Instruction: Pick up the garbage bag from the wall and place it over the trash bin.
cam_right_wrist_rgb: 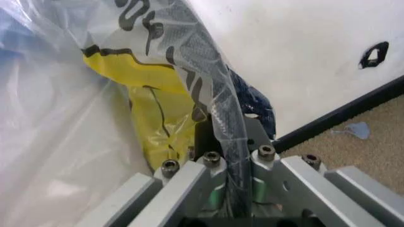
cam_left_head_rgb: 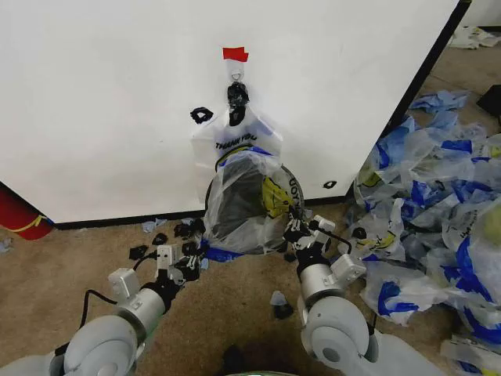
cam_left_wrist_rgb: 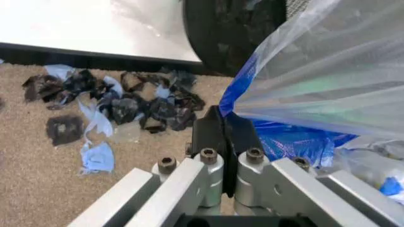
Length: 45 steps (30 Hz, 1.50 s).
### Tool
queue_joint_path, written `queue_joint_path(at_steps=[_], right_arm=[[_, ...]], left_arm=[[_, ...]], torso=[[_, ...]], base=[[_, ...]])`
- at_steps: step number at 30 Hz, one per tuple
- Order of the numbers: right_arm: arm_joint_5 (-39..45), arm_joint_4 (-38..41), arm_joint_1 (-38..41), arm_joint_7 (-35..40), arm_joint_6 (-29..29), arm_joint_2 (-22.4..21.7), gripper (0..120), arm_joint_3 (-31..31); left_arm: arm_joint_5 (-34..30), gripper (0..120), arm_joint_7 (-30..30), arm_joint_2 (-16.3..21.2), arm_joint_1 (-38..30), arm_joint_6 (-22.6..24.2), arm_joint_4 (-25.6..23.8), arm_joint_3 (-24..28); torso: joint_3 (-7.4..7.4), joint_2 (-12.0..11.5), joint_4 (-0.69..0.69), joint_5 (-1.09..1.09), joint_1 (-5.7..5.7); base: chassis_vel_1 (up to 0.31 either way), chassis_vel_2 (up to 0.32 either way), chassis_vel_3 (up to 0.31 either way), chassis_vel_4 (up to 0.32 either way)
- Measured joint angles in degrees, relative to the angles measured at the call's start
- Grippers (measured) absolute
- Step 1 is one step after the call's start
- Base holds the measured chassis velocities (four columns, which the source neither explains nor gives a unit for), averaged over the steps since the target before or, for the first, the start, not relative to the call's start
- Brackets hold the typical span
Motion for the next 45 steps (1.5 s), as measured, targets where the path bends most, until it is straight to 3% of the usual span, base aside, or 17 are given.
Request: queue_joint_path(at_steps=[8,45], right_arm=[[-0.61,0.27,-1.41,-0.61,0.11,-0.18,0,-0.01],[-1.54,1.07,-2.44,-1.02,0.45,-0.58,0,-0.21]], left_arm=[[0.82,0,0.88,-1.55,-0.74,-0.62,4.26,0.76],[2.13,0,1.60,-4.91,-3.76,-0.63,11.58,4.17]], torso=[[0.00,0.00,0.00,0.00,0.00],[0.01,0.00,0.00,0.00,0.00]], base=[[0.000,0.000,0.000,0.000],[0.000,0.000,0.000,0.000]])
